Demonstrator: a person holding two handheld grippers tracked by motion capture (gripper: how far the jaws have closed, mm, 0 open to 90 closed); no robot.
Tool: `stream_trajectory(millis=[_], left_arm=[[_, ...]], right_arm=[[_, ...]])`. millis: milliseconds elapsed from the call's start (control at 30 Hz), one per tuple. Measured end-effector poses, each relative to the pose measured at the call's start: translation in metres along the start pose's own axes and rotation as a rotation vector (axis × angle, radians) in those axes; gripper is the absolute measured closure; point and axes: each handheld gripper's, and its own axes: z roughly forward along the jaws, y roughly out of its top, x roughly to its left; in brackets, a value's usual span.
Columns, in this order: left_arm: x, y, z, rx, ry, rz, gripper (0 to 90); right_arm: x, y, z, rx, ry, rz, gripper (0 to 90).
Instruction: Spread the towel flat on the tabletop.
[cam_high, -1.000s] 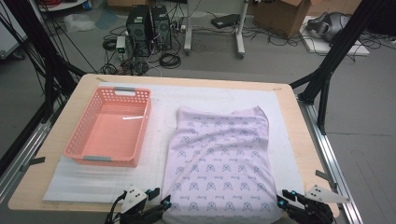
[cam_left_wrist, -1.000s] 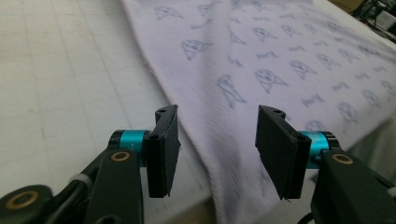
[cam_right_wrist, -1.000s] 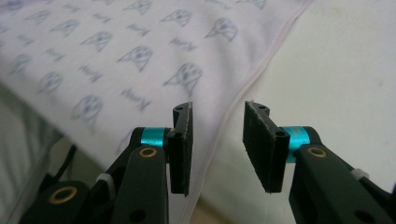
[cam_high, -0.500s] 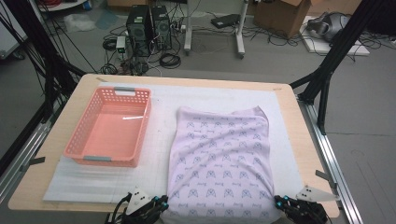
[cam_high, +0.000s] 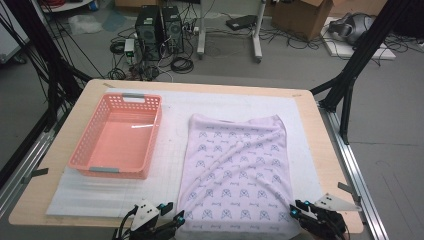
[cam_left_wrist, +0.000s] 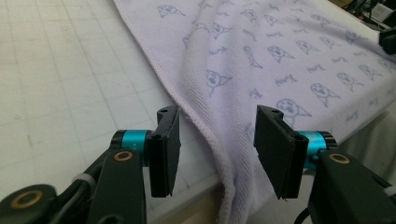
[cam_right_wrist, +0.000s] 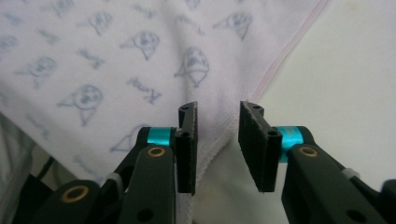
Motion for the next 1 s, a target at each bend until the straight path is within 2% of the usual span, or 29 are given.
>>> stream_trajectory(millis=[33, 67, 133, 200, 267, 333, 467, 500, 533, 567, 600, 633, 667, 767, 833, 967, 1000], left_arm=[[0.000, 0.000, 0.000, 0.001, -0.001, 0.001, 50.6], [0.000, 0.000, 0.000, 0.001, -0.001, 0.002, 50.6], [0.000, 0.000, -0.001, -0.002, -0.004, -0.002, 50.3], [0.001, 0.000, -0.002, -0.008, -0.004, -0.004, 50.2], [0.001, 0.000, -0.003, -0.007, -0.005, -0.004, 50.1], [0.002, 0.000, -0.001, -0.004, -0.001, -0.007, 50.0], [0.000, -0.001, 0.009, 0.039, -0.017, 0.004, 50.3], [-0.001, -0.001, 0.011, 0.028, -0.015, 0.010, 50.8], [-0.002, 0.000, 0.013, 0.038, -0.019, 0.013, 54.3], [-0.005, 0.000, 0.014, 0.040, 0.001, 0.033, 60.9], [-0.008, -0.001, 0.016, 0.040, 0.038, 0.068, 71.5], [-0.010, -0.002, 0.016, 0.038, 0.057, 0.095, 79.7], [-0.011, -0.001, 0.016, 0.044, 0.050, 0.089, 86.3], [-0.010, 0.001, 0.012, 0.066, 0.061, 0.097, 88.4], [-0.005, -0.001, 0.003, 0.081, 0.058, 0.080, 88.6], [0.007, -0.005, -0.020, 0.089, 0.086, 0.058, 88.6], [0.010, -0.005, -0.022, 0.089, 0.076, 0.047, 88.5]], right_arm=[[0.000, 0.000, 0.000, -0.005, 0.000, -0.004, 82.7], [-0.001, 0.001, -0.001, 0.006, 0.024, -0.007, 85.5], [-0.003, 0.000, -0.007, 0.030, 0.010, -0.004, 87.2], [-0.009, -0.004, -0.017, 0.054, -0.030, -0.007, 87.3], [-0.015, -0.010, -0.026, 0.063, -0.038, 0.011, 87.0], [-0.016, -0.013, -0.029, 0.053, -0.041, -0.003, 83.2], [-0.015, -0.010, -0.027, 0.003, -0.025, 0.023, 68.7], [-0.014, -0.009, -0.025, -0.003, -0.028, 0.028, 66.5], [-0.013, -0.008, -0.024, -0.002, -0.030, 0.033, 65.2], [-0.012, -0.008, -0.022, -0.003, -0.031, 0.034, 64.5], [-0.012, -0.007, -0.021, -0.004, -0.032, 0.032, 64.0], [-0.012, -0.007, -0.019, -0.001, -0.036, 0.032, 63.2], [-0.012, -0.007, -0.019, 0.002, -0.039, 0.034, 63.0], [-0.014, -0.007, -0.016, 0.001, -0.040, 0.041, 62.1], [-0.014, -0.007, -0.015, 0.005, -0.037, 0.051, 62.1], [-0.011, -0.008, -0.014, 0.011, -0.025, 0.059, 61.7], [-0.009, -0.008, -0.014, 0.014, -0.029, 0.058, 62.1]])
